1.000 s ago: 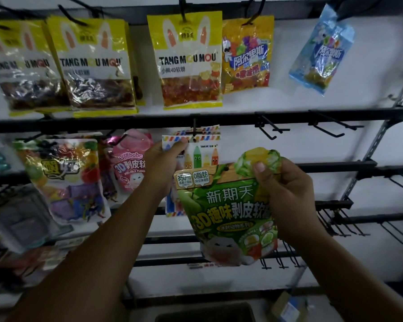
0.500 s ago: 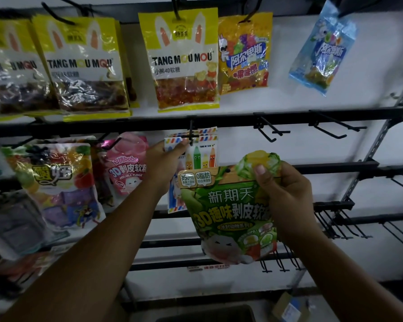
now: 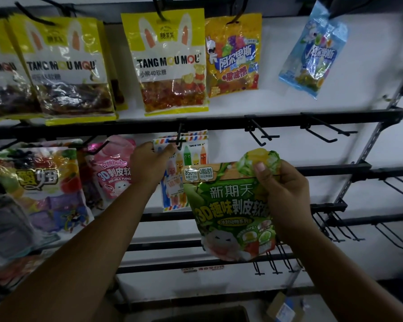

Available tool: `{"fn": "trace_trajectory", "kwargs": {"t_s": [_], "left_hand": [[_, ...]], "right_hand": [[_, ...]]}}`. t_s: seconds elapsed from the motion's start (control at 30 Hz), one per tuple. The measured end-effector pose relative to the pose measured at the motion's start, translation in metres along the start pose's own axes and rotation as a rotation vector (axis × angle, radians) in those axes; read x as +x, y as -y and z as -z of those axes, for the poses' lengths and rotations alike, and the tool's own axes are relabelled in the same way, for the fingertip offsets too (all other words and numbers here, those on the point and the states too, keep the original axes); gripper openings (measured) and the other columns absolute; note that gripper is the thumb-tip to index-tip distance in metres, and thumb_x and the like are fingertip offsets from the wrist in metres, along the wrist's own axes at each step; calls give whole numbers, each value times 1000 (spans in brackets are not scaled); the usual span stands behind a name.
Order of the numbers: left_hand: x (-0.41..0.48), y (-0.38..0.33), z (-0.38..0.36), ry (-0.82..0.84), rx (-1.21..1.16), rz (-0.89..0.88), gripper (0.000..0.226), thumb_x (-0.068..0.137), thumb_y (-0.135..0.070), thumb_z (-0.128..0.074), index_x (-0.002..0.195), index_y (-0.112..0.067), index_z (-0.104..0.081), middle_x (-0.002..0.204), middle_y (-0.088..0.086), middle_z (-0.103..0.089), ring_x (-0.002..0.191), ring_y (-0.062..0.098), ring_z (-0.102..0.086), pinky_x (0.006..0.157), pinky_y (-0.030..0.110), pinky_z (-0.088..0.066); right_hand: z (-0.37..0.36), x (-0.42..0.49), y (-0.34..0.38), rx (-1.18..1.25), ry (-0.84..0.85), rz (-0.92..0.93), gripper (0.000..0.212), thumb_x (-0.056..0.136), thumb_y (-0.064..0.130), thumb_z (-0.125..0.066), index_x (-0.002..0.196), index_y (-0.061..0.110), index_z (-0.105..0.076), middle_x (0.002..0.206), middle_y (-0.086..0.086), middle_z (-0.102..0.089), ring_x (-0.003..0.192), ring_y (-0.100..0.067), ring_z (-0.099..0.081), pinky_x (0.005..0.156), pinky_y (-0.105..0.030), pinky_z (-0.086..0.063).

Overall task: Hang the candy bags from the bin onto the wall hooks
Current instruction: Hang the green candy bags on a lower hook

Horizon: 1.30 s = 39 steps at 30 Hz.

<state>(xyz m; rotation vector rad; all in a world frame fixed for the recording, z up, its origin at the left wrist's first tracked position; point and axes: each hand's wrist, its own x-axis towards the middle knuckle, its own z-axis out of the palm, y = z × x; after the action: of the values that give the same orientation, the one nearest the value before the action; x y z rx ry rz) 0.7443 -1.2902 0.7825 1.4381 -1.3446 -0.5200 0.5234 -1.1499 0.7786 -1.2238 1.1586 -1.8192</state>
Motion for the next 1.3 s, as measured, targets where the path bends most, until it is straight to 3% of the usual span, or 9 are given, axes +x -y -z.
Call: {"fn": "trace_trajectory", "kwargs": {"t_s": [0.1, 0.23, 0.33, 0.43, 0.53, 0.7, 1.0, 1.1, 1.3], "left_hand": [[-5, 1, 4, -42, 119, -55, 37, 83, -49, -70, 71, -19, -53, 68, -2, -60, 66, 20, -62, 56, 28, -39], [-25, 3, 11, -33, 261, -102, 41, 86, -55, -63, 107, -20, -60, 92, -4, -68, 79, 21, -66, 66, 40, -56], [-42, 0, 14, -55, 349, -130, 52, 89, -53, -61, 130, -21, -51, 121, 1, -66, 100, 27, -65, 73, 36, -50], [-58, -5, 14, -88, 423, -200, 59, 90, -53, -61, 138, -22, -45, 134, 2, -59, 114, 27, -60, 77, 35, -45], [-68, -6, 11, -103, 511, -232, 56, 92, -47, -61, 139, -21, -46, 136, 5, -57, 112, 28, -60, 77, 38, -48], [-82, -7, 4, -57, 585, -327, 33, 94, -39, -61, 122, -21, -59, 119, 6, -65, 88, 26, -66, 67, 32, -49], [-97, -14, -11, 9, 695, -321, 40, 95, -34, -59, 131, -16, -59, 131, 5, -62, 108, 27, -64, 79, 36, -52], [-100, -19, -14, 19, 718, -343, 35, 95, -31, -60, 127, -16, -61, 125, 5, -65, 106, 27, -65, 76, 33, -52], [-98, -20, -23, 75, 776, -403, 35, 94, -34, -59, 125, -16, -61, 124, 4, -65, 103, 29, -64, 76, 38, -56]], "right_hand": [[7, 6, -1, 29, -12, -24, 16, 95, 18, -60, 84, 9, -67, 71, -1, -72, 67, -16, -71, 54, -30, -55], [18, 14, -1, 70, -10, -72, 15, 94, 19, -61, 85, 10, -68, 75, -4, -74, 71, -20, -73, 56, -34, -57], [28, 21, -2, 71, -26, -96, 16, 95, 21, -61, 86, 9, -69, 79, -6, -74, 74, -25, -73, 60, -39, -59], [38, 30, -2, 74, -49, -119, 17, 94, 22, -62, 86, 9, -69, 81, -10, -74, 78, -31, -72, 67, -49, -60], [47, 40, -3, 93, -60, -147, 17, 95, 23, -62, 86, 10, -68, 86, -14, -73, 85, -39, -71, 70, -56, -59], [56, 58, -6, 124, -58, -183, 18, 94, 26, -64, 91, 9, -67, 94, -19, -72, 90, -41, -71, 75, -63, -56], [58, 80, -18, 149, -47, -212, 15, 93, 26, -65, 85, 13, -66, 84, -12, -73, 88, -38, -72, 77, -61, -56], [56, 84, -23, 153, -45, -215, 16, 93, 26, -64, 87, 12, -67, 89, -16, -73, 90, -38, -71, 78, -59, -57], [54, 101, -38, 81, -30, -223, 15, 95, 27, -62, 86, 16, -66, 83, -6, -73, 83, -29, -72, 76, -52, -60]]}}
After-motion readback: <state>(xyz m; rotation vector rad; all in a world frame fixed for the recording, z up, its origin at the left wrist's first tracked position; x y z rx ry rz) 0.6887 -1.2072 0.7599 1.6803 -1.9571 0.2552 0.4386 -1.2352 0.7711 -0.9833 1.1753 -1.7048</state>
